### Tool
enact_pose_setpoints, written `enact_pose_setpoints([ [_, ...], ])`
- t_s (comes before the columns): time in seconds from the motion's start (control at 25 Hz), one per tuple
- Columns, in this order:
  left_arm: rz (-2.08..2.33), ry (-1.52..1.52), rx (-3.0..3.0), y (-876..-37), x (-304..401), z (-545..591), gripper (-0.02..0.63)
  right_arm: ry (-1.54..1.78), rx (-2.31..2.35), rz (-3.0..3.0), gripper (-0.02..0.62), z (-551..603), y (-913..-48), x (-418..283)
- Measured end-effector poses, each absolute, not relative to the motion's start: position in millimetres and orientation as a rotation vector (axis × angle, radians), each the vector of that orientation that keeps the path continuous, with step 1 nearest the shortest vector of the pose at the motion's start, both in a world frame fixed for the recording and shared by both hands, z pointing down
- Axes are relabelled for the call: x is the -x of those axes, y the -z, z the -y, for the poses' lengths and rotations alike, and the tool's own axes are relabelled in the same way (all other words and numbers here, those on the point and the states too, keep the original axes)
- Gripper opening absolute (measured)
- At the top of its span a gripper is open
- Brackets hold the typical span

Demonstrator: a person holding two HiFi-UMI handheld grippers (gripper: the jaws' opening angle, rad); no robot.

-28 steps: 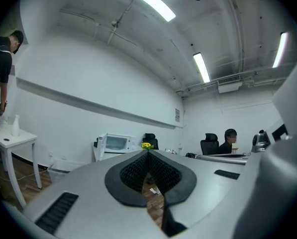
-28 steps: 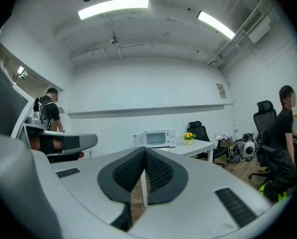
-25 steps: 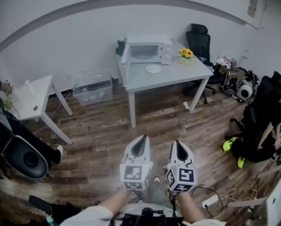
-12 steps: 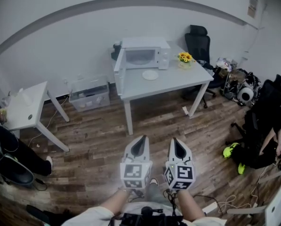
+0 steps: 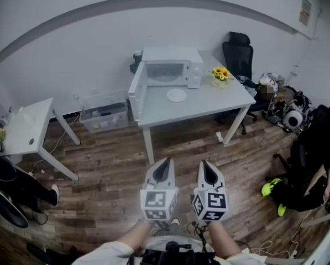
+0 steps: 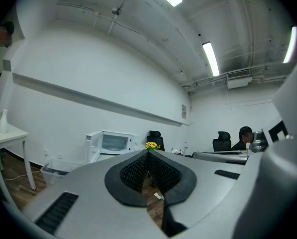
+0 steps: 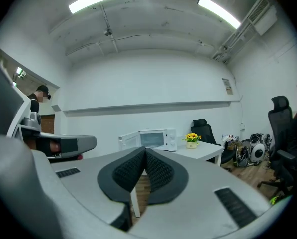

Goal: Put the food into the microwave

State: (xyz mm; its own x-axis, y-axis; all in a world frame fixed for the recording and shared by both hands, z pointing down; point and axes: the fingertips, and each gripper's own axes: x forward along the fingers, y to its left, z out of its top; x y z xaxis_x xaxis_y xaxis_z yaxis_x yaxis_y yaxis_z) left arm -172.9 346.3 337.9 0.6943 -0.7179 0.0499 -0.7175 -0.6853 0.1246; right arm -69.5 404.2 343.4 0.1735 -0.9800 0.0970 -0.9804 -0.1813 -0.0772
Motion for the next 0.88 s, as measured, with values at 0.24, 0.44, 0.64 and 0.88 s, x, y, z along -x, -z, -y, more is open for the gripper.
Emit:
enact_pose_setpoints([
  [0.24, 1.220, 0.008, -2.755, -338, 142, -312, 0.005, -0.184, -2.361, 2.053, 0.020, -366, -344, 41],
  [0.44, 1.245, 0.006, -2.762, -336, 114, -286, 0.005, -0.155, -2.319, 2.099, 0.020, -336, -340, 17],
  [0.64, 1.290, 0.009, -2.763, -331, 91, -266, 0.005, -0.127, -2.292, 2.134, 0.020, -310, -334, -5],
  [0.88, 1.310, -0.011, -2.759, -335, 75, -242, 0.005, -0.143, -2.283, 2.130, 0.020, -284, -339, -22],
])
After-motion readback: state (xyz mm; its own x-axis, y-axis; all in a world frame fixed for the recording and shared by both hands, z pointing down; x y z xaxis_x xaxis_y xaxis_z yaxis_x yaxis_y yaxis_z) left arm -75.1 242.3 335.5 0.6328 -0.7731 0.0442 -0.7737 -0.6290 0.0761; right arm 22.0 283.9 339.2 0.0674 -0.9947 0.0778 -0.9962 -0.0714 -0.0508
